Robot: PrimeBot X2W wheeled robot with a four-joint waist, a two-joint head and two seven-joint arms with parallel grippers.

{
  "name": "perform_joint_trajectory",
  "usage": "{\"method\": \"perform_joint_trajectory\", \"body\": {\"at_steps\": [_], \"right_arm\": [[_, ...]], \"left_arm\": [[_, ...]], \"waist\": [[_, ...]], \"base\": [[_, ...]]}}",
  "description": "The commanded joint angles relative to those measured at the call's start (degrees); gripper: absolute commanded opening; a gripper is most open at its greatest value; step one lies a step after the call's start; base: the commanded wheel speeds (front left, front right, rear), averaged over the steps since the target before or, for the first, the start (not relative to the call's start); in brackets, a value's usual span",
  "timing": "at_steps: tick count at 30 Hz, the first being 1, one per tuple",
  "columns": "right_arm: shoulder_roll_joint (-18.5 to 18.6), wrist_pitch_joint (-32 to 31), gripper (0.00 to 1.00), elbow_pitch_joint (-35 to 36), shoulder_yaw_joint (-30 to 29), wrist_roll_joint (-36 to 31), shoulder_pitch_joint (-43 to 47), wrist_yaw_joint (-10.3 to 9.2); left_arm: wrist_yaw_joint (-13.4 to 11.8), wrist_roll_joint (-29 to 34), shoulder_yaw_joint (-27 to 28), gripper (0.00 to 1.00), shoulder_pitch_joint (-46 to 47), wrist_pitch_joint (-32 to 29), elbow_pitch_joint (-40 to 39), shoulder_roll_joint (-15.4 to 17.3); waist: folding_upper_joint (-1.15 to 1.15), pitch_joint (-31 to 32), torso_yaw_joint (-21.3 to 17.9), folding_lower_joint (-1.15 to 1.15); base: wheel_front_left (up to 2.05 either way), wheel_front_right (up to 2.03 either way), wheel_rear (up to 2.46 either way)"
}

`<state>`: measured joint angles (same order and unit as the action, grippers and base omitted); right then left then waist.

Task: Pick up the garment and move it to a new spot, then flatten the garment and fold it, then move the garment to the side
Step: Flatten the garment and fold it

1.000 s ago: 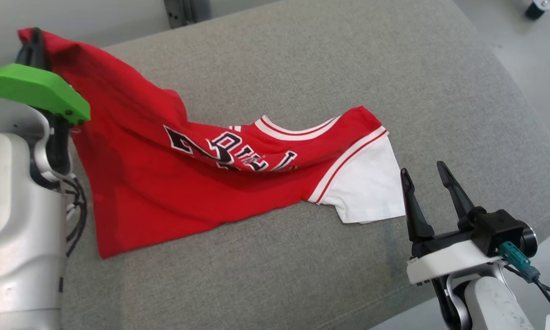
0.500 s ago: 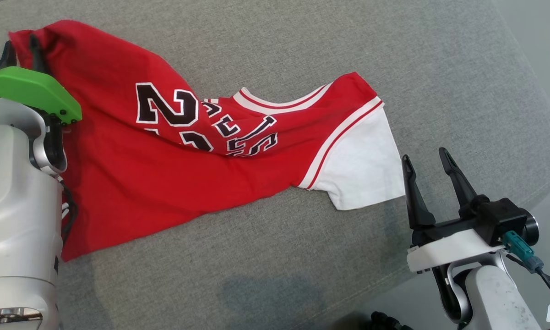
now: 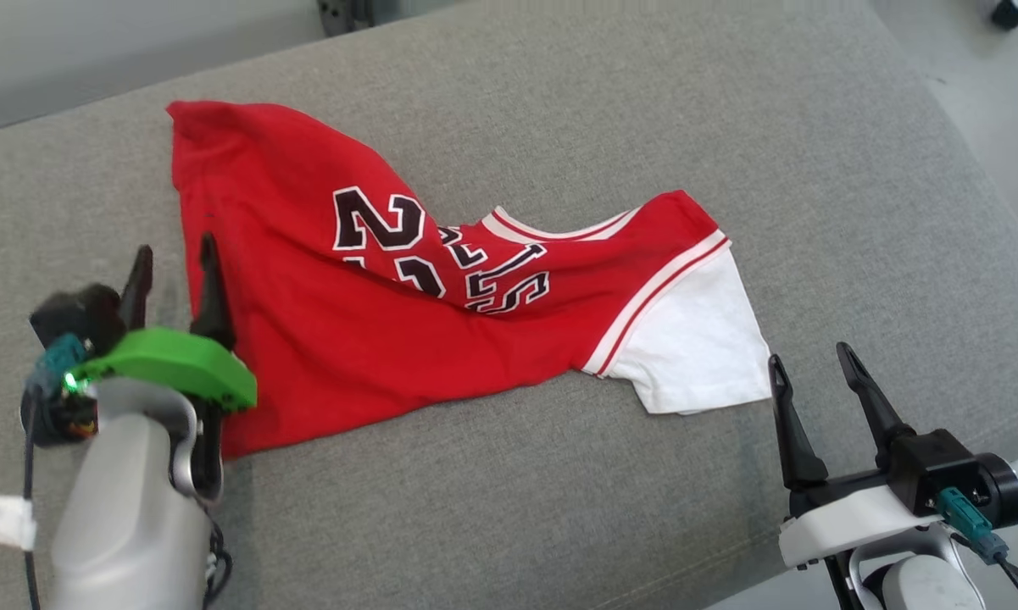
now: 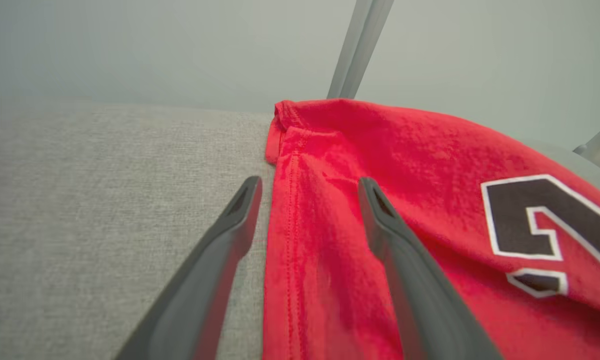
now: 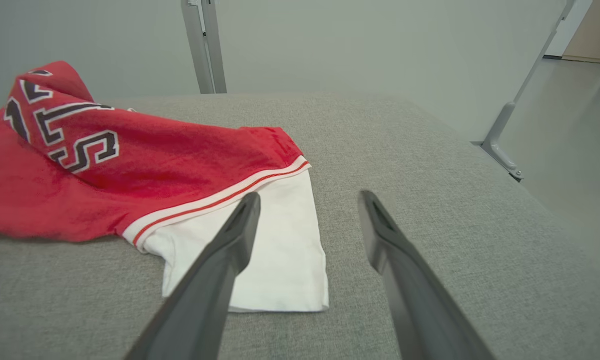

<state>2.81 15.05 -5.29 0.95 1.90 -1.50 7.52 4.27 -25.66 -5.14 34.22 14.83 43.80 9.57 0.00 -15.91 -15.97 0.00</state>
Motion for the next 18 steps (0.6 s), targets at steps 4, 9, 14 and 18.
{"method": "perform_joint_trajectory", "body": {"at_steps": [4, 9, 14, 18], "right_arm": [[1.08, 0.20, 1.00, 1.64, -1.45, -1.23, 3.23, -0.06], [1.64, 0.20, 1.00, 2.70, -2.24, -1.36, 4.63, -0.06], [1.87, 0.20, 1.00, 3.02, -2.97, -1.40, 6.06, -0.06], [1.80, 0.20, 1.00, 2.99, -3.94, -1.12, 6.73, -0.06]], "left_arm": [[0.21, 2.14, 1.12, 1.00, -16.31, 0.36, -13.64, -1.69], [-0.05, 5.32, 4.07, 1.00, -30.64, 0.31, -26.09, -2.95], [0.67, 9.41, 7.30, 1.00, -40.97, 0.33, -34.75, -4.46], [1.84, 10.98, 7.72, 1.00, -44.64, 0.33, -37.88, -5.45]], "waist": [[0.00, 10.27, 6.26, 0.00], [0.00, 12.21, 7.66, 0.00], [0.00, 13.59, 8.94, 0.00], [0.00, 14.01, 9.75, 0.00]], "base": [[0.00, 0.00, 0.00], [0.00, 0.00, 0.00], [0.00, 0.00, 0.00], [0.00, 0.00, 0.00]]}}
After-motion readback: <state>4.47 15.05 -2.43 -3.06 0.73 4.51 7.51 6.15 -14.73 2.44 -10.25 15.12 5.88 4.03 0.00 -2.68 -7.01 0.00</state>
